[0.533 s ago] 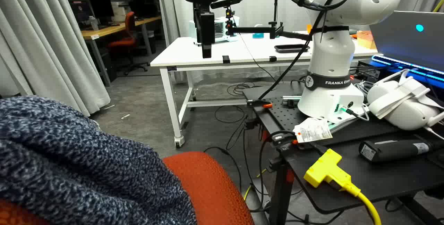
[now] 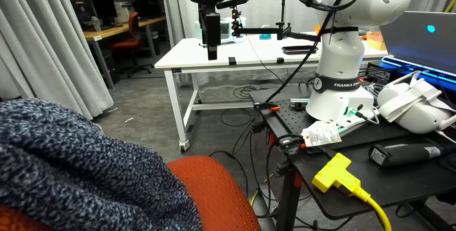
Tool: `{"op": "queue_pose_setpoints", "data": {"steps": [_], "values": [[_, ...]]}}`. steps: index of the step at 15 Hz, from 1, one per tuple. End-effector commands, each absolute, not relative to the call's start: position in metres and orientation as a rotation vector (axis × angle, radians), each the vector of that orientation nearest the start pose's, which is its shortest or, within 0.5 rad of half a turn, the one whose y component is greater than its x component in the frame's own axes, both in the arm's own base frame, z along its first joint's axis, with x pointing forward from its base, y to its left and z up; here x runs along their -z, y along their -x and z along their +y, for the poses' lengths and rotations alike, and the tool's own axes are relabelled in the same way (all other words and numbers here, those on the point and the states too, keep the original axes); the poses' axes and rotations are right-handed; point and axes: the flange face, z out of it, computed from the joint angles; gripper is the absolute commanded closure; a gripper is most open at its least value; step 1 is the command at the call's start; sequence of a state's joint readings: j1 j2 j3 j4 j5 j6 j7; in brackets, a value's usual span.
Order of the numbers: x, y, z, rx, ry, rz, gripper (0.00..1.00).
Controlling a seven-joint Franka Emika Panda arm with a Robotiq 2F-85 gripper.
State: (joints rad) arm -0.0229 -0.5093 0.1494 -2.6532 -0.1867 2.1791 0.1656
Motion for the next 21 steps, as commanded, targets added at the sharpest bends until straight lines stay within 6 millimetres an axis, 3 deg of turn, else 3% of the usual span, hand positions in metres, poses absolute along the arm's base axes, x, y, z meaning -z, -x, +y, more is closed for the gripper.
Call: {"op": "queue_pose_setpoints", "data": {"steps": [1,18,21], "values": [[-0.406,-0.3758,0.0391,0.095,3.361,-0.081,0.0],[-0.406,-0.3758,0.0391,0.095,3.361,-0.081,0.0],[-0.4069,-0.3798,0.0407,0.099,3.346,-0.153,0.0]]}}
